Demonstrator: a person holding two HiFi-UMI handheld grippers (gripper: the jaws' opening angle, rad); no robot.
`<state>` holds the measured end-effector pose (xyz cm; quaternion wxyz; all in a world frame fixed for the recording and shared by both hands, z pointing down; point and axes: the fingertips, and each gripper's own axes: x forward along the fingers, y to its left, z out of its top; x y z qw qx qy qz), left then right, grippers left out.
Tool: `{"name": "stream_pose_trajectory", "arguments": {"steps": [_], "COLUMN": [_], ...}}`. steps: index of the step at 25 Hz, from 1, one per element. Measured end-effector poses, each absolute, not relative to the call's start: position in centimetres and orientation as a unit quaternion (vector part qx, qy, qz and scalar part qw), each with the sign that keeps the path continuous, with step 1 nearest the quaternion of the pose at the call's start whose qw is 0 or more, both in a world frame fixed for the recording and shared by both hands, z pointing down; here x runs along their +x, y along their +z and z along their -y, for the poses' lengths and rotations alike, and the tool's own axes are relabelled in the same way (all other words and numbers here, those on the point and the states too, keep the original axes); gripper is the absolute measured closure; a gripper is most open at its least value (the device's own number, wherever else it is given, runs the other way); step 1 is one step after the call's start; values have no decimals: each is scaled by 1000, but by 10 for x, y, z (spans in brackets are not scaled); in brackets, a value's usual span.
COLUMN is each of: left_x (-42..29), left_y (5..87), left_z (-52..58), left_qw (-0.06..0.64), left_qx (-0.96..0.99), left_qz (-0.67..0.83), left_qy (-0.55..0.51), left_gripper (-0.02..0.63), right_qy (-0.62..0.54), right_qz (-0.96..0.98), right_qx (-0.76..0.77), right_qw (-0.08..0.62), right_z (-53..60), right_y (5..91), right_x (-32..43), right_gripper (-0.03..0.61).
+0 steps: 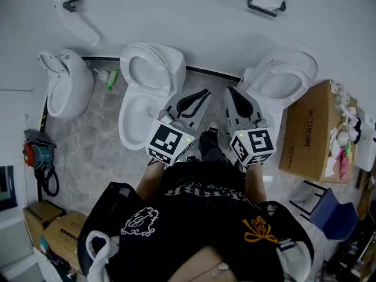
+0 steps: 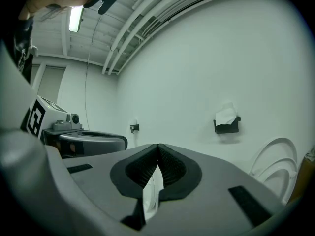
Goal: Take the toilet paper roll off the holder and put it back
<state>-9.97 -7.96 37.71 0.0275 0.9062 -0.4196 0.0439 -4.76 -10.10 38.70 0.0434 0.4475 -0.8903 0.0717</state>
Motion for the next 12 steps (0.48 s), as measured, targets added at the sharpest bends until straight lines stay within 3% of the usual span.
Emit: {"name": "stream_pose_trajectory", "arguments": {"steps": [12], "left_x": [-76], "left_y": [360], "left_z": [199], "left_qw": [9], "left_qx": [904], "left_qz": [426], "left_qy": [40], "left_gripper": [577], "right_qy": [37], "right_qz": [889], "right_qx": [455], "right_qw": [39], "right_z": [235], "right_y": [365], "right_x": [-8], "right_gripper": [565]}}
